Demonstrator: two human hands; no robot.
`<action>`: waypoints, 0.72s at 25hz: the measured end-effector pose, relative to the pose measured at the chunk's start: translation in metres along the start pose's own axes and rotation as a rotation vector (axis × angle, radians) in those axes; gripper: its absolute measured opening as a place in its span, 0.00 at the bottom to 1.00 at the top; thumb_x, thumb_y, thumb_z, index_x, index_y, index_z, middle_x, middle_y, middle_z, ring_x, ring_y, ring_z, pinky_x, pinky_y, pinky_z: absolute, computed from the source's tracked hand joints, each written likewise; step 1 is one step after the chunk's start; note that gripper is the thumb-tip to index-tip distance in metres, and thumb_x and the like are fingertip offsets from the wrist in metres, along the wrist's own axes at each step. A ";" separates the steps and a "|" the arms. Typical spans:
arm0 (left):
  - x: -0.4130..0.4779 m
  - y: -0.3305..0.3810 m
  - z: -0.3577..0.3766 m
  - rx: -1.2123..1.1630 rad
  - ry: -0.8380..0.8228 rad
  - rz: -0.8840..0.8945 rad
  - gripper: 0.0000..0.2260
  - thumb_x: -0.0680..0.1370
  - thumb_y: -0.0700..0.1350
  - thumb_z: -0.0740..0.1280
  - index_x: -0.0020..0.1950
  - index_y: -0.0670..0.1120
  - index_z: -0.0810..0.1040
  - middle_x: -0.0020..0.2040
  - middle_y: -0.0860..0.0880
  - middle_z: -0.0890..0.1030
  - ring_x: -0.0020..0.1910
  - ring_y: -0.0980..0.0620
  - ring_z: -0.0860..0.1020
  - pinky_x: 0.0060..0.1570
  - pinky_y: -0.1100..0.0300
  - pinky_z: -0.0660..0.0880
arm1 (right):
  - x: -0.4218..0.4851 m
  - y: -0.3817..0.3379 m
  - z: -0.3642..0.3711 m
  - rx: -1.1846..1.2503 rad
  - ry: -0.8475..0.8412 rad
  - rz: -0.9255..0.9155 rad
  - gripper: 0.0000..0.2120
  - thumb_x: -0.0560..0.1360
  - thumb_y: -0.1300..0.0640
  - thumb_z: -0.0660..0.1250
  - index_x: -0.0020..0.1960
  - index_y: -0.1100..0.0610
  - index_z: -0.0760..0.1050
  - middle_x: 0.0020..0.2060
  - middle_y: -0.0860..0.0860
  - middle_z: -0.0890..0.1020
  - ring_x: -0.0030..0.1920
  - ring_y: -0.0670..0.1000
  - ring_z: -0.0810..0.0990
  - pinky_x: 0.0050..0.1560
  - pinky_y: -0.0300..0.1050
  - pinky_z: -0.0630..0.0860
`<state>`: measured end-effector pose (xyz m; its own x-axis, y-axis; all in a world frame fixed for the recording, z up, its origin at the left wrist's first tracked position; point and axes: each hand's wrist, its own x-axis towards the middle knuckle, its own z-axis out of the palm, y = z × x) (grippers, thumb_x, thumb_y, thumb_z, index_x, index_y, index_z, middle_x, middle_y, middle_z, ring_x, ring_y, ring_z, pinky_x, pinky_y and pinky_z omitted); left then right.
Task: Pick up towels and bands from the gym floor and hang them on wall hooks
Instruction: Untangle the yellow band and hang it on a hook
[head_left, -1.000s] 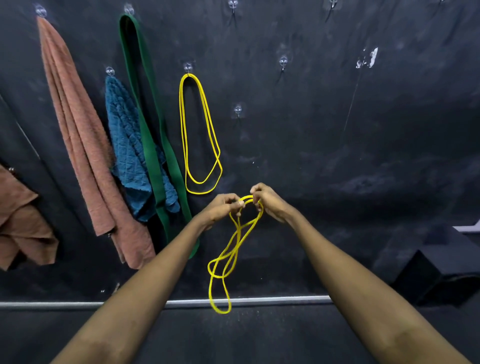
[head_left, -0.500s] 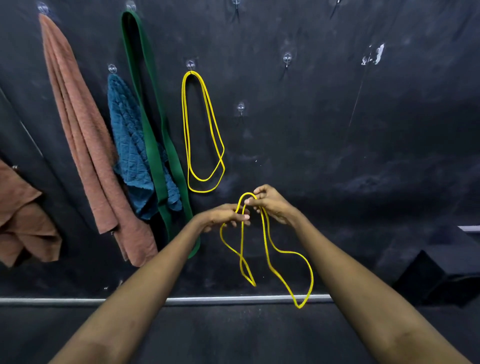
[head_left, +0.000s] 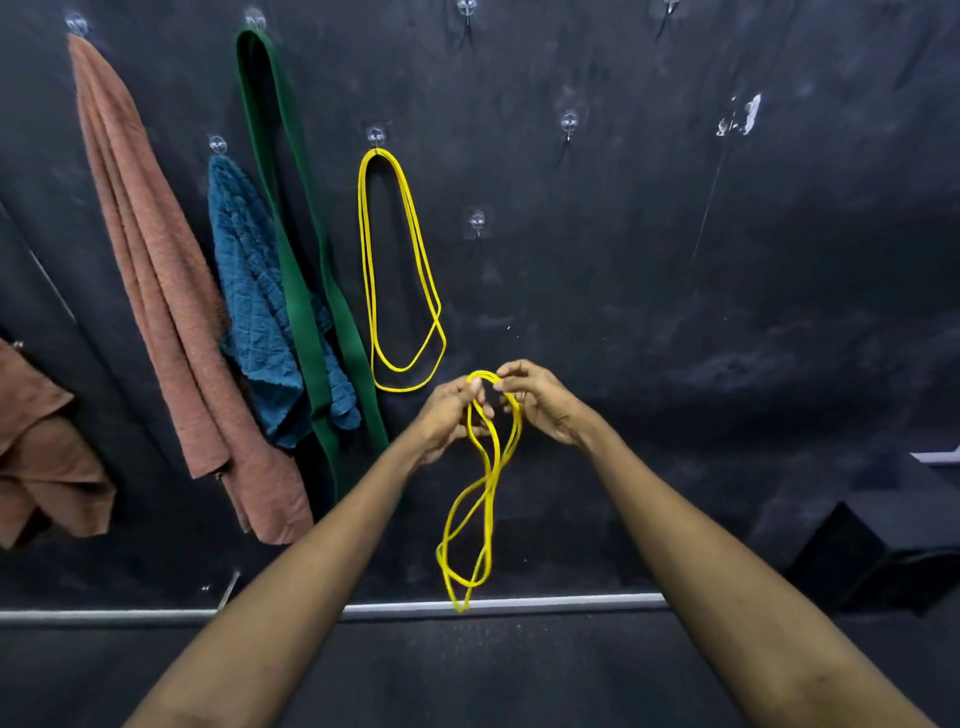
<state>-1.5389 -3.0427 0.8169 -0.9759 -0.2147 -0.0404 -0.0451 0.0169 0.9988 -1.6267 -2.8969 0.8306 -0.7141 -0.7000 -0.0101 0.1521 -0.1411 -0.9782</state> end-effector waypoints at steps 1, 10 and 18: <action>0.003 0.002 -0.002 -0.046 0.042 0.022 0.14 0.85 0.47 0.56 0.40 0.47 0.71 0.31 0.49 0.79 0.31 0.53 0.79 0.35 0.57 0.79 | -0.001 0.005 0.000 -0.075 -0.040 0.037 0.11 0.74 0.63 0.71 0.53 0.58 0.72 0.39 0.53 0.80 0.36 0.48 0.78 0.37 0.40 0.74; 0.005 0.006 -0.033 -0.039 0.092 -0.069 0.07 0.83 0.42 0.59 0.49 0.45 0.74 0.38 0.46 0.81 0.30 0.51 0.80 0.39 0.53 0.79 | -0.006 0.037 -0.004 -0.317 0.134 0.113 0.18 0.84 0.50 0.58 0.39 0.57 0.73 0.28 0.50 0.67 0.25 0.46 0.71 0.33 0.42 0.73; -0.010 -0.014 0.009 -0.023 -0.154 -0.136 0.03 0.80 0.40 0.65 0.49 0.47 0.76 0.43 0.49 0.81 0.30 0.57 0.72 0.32 0.65 0.70 | 0.011 0.004 0.030 -0.133 0.222 0.051 0.14 0.81 0.59 0.57 0.37 0.55 0.68 0.27 0.50 0.65 0.24 0.48 0.67 0.26 0.41 0.67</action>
<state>-1.5299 -3.0320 0.8033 -0.9823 -0.0618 -0.1769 -0.1756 -0.0248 0.9841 -1.6134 -2.9256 0.8329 -0.8426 -0.5307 -0.0914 0.1113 -0.0056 -0.9938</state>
